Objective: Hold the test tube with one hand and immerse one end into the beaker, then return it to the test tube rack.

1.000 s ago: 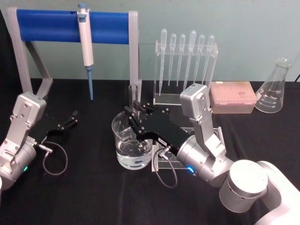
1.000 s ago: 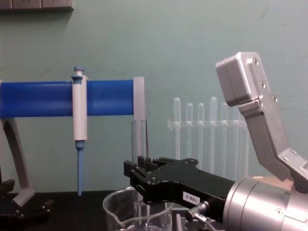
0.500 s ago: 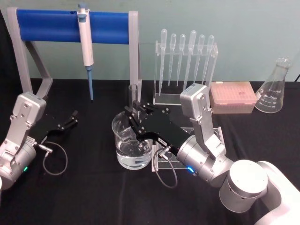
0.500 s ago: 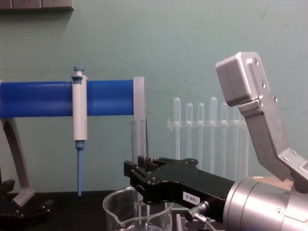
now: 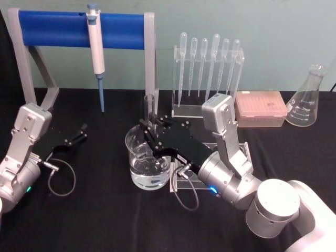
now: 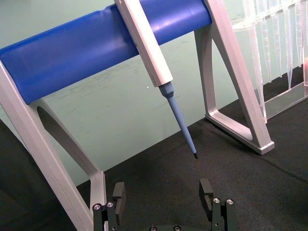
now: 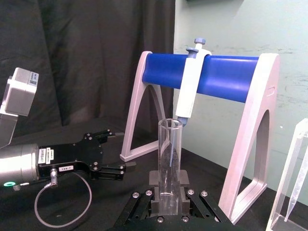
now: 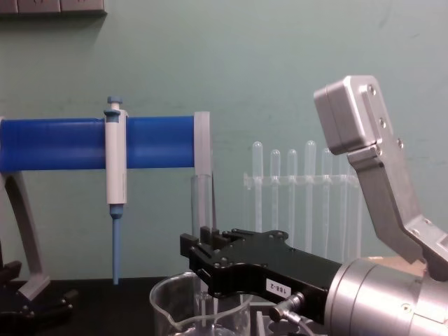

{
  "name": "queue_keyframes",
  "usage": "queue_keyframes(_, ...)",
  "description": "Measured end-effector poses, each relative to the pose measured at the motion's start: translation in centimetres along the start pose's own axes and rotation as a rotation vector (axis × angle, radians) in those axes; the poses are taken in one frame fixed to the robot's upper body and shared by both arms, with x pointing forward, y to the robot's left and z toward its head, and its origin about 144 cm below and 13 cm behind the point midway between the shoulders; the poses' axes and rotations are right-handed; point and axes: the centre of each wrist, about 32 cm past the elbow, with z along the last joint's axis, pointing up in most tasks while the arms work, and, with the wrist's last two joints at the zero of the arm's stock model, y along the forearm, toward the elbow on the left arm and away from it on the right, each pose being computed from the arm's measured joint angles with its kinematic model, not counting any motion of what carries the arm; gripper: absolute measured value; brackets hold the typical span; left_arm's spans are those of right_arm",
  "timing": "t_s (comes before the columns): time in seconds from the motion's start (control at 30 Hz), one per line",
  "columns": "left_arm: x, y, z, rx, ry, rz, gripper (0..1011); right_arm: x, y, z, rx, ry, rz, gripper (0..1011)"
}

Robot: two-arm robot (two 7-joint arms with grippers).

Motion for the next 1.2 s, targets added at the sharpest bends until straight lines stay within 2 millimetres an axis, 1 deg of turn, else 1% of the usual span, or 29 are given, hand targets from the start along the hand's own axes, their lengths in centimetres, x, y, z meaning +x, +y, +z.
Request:
queue_keyframes(0.53,0.0,0.0,0.0,0.0,0.0,0.0,1000,0.0,0.0,0.1,0.002,0.0,0.0,226)
queue_keyframes(0.63,0.0,0.0,0.0,0.0,0.0,0.0,1000,-0.2,-0.1,1.0,0.024,-0.006,0.0,226)
queue_keyframes(0.7,0.0,0.0,0.0,0.0,0.0,0.0,1000,-0.3,-0.1,2.0,0.041,-0.016,0.001,226)
queue_keyframes(0.73,0.0,0.0,0.0,0.0,0.0,0.0,1000,-0.3,-0.2,2.8,0.053,-0.026,0.003,226)
queue_keyframes(0.87,0.0,0.0,0.0,0.0,0.0,0.0,1000,-0.4,-0.4,4.5,0.076,-0.044,0.007,226)
queue_keyframes(0.9,0.0,0.0,0.0,0.0,0.0,0.0,1000,-0.4,-0.5,5.4,0.086,-0.053,0.01,226)
queue_keyframes(0.97,0.0,0.0,0.0,0.0,0.0,0.0,1000,-0.3,-0.7,6.3,0.096,-0.063,0.011,226)
queue_keyframes(1.0,0.0,0.0,0.0,0.0,0.0,0.0,1000,-0.2,-1.0,7.2,0.107,-0.072,0.011,226)
queue_keyframes(1.1,0.0,0.0,0.0,0.0,0.0,0.0,1000,0.0,-1.6,8.7,0.123,-0.079,0.007,226)
queue_keyframes(1.17,0.0,0.0,0.0,0.0,0.0,0.0,1000,0.1,-2.3,9.5,0.129,-0.082,-0.002,226)
queue_keyframes(1.2,0.0,0.0,0.0,0.0,0.0,0.0,1000,0.1,-2.3,9.5,0.129,-0.082,-0.002,226)
